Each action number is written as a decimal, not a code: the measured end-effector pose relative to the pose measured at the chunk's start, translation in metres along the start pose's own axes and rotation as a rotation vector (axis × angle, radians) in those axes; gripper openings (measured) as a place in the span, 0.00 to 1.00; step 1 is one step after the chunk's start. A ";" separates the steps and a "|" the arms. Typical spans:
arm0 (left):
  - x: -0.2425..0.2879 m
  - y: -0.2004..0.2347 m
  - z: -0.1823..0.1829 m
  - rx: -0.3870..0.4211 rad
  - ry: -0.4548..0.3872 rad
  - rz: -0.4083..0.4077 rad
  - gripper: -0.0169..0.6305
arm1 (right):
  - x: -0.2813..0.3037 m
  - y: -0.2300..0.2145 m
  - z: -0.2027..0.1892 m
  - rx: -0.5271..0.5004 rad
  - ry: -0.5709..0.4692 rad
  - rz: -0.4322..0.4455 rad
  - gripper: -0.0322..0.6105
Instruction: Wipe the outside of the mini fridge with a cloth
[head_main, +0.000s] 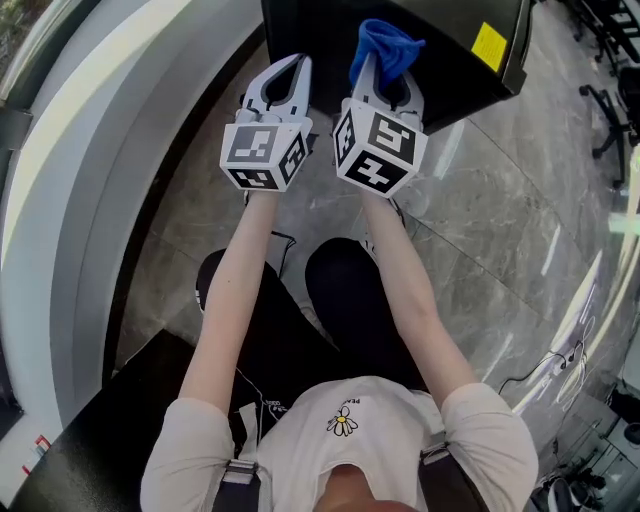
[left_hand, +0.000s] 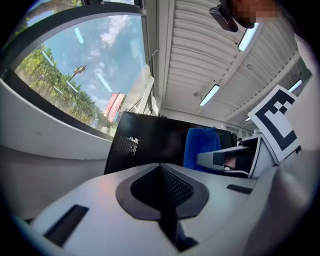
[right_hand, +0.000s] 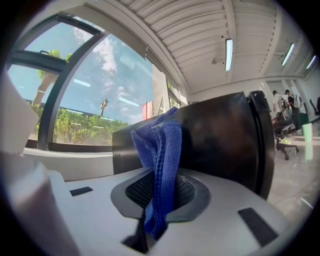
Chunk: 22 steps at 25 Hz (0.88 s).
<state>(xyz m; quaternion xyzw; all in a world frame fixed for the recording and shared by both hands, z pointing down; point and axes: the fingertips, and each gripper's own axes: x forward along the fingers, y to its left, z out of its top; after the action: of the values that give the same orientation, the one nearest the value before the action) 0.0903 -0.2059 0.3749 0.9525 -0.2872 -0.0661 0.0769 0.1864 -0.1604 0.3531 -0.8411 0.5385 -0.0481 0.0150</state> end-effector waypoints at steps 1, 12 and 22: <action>0.001 -0.007 -0.006 -0.018 0.012 -0.008 0.03 | -0.005 -0.008 0.002 -0.018 -0.006 -0.015 0.16; 0.014 -0.037 -0.024 0.023 0.058 -0.043 0.03 | -0.050 -0.081 0.008 -0.119 -0.033 -0.172 0.16; 0.015 -0.057 -0.029 0.054 0.075 -0.096 0.03 | -0.069 -0.116 0.005 -0.077 -0.025 -0.249 0.16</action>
<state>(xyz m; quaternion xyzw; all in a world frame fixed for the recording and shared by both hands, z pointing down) 0.1382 -0.1642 0.3914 0.9687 -0.2400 -0.0263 0.0586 0.2633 -0.0491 0.3527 -0.9020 0.4310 -0.0182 -0.0169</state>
